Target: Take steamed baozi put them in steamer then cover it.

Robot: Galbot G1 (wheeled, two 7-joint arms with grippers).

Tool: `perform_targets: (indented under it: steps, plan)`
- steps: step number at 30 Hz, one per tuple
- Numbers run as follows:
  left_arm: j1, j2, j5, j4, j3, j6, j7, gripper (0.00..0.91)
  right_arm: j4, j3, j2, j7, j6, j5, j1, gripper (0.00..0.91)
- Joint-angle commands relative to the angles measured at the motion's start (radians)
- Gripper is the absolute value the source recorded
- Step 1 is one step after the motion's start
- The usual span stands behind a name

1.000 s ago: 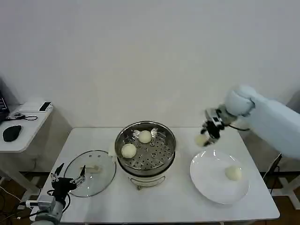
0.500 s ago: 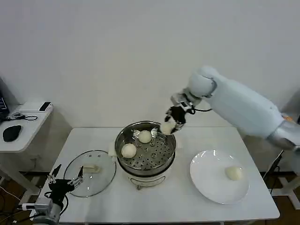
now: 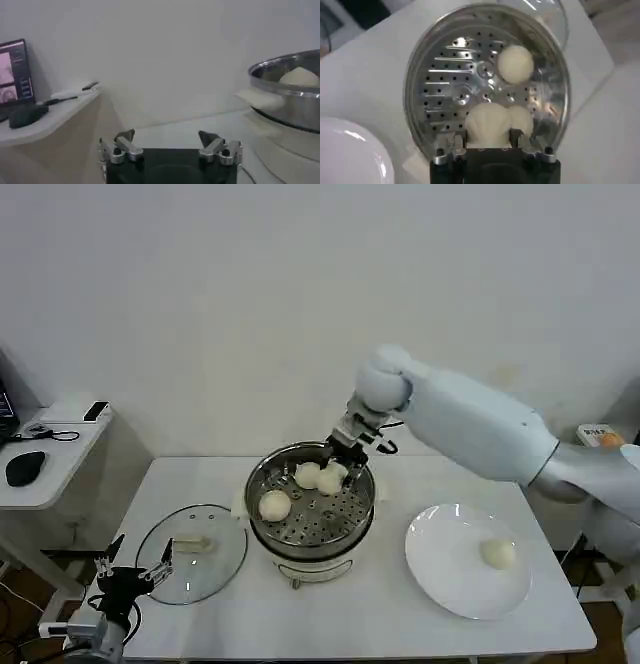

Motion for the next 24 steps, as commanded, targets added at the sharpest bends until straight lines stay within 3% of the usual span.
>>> perform_targets:
  steps: [1, 12, 24]
  plan:
    - [0.006, -0.007, 0.003, -0.01, 0.0, 0.0, -0.001, 0.907, 0.06, -0.038, 0.042, 0.011, 0.09, -0.074, -0.009, 0.564]
    - [0.015, -0.015, 0.004, -0.018, -0.006, -0.006, -0.004, 0.907, 0.119, -0.13, 0.052, 0.024, 0.101, -0.085, -0.014, 0.564]
    - [0.001, -0.011, 0.003, 0.003, -0.003, -0.006, -0.004, 0.907, 0.111, -0.133, 0.047, 0.036, 0.119, -0.113, -0.038, 0.574]
